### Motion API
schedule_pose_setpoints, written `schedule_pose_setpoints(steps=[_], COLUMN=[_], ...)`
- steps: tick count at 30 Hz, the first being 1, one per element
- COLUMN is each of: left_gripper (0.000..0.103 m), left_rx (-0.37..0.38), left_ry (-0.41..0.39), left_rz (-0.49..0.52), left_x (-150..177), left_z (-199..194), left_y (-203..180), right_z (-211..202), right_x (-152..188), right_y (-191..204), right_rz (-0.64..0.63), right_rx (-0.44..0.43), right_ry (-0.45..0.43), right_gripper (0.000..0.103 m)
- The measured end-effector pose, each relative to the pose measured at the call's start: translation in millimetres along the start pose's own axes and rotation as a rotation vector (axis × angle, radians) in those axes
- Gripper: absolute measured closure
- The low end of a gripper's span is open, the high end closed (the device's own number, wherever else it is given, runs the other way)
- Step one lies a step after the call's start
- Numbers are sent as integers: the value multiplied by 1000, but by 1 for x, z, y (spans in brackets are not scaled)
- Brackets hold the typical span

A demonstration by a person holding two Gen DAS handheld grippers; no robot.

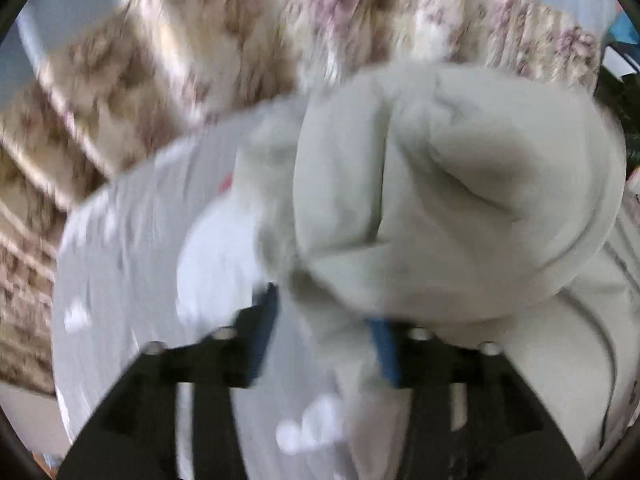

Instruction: Fold large clothes

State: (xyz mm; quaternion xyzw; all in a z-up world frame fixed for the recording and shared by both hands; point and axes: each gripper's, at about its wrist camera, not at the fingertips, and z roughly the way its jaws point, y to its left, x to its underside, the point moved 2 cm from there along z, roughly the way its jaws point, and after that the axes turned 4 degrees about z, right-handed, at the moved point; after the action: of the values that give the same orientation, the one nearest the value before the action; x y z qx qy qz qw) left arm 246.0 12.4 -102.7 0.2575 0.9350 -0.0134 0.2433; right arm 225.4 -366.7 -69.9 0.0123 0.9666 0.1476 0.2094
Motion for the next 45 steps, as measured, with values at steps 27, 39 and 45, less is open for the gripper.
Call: schedule_pose_setpoints(steps=[27,39,45], left_gripper=[90,33,16], left_rx=[-77,-233,-206], left_ry=[31,29,-104], left_rz=[-107,-11,-12], left_x=[-105,-85,-53], left_z=[41,53,-2], left_y=[-2,3,-24], right_z=[29,40,-9], right_x=[-81,-56,-31], right_y=[79,37,80], right_rz=[6,-75,-271], right_rx=[-54,90,91], right_ry=[-70,-21,-152], right_gripper=[100,78,47])
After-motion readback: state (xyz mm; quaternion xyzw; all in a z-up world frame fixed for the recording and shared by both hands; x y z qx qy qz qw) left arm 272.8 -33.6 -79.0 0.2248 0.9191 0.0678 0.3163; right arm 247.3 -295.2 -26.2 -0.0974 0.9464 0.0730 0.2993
